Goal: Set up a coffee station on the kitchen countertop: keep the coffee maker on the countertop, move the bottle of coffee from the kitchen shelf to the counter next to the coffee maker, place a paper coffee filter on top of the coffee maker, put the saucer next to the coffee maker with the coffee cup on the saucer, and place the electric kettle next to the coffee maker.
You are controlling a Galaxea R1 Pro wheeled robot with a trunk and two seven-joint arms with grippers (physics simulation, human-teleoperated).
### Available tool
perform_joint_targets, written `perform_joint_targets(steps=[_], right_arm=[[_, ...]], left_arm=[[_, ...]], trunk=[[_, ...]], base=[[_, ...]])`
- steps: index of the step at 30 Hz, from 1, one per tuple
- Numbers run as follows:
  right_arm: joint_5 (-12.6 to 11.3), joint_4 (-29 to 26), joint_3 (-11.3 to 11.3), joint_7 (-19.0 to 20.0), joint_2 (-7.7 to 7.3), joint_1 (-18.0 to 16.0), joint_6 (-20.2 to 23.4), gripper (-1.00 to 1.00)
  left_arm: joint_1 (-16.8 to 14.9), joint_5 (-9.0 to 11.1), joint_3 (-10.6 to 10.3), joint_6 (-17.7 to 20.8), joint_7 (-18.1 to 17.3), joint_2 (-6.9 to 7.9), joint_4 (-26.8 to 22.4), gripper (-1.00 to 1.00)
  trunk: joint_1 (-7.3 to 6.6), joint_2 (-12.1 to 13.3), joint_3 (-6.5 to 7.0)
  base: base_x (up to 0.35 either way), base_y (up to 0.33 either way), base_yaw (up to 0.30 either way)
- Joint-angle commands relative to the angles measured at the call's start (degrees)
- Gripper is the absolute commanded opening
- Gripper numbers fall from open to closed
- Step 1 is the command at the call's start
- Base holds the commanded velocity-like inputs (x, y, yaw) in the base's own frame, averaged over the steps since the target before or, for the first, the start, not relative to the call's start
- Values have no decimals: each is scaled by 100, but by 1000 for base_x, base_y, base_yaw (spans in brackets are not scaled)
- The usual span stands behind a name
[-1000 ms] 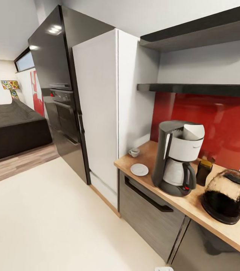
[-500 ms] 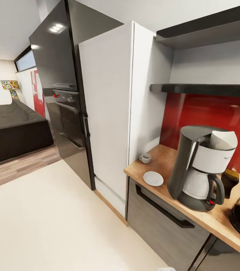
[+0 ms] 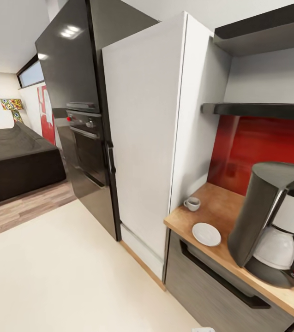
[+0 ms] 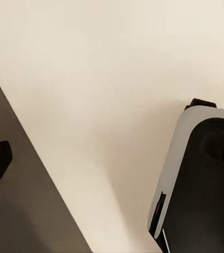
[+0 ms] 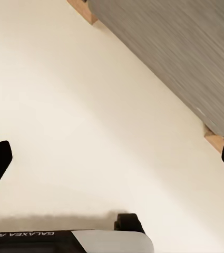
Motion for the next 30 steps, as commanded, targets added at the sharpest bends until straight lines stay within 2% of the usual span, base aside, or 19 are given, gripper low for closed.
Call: perform_joint_targets(steps=[1,22,30], right_arm=[[-59,8,49,-17,2,-6,-23,100],[-67,8,46,-17,27,-8,-22,100],[-68,8,46,-17,29,-7,-15,100]], left_arm=[[0,57,3,-16,-13,0,-5,100],[5,57,3,-25,-13,-17,-4,100],[1,64,3,-11,-13,-14,-6,100]], trunk=[[5,-6,-8],[5,-6,-8],[5,-6,-8]], base=[[294,191,0],[284,226,-1],[266,243,-195]])
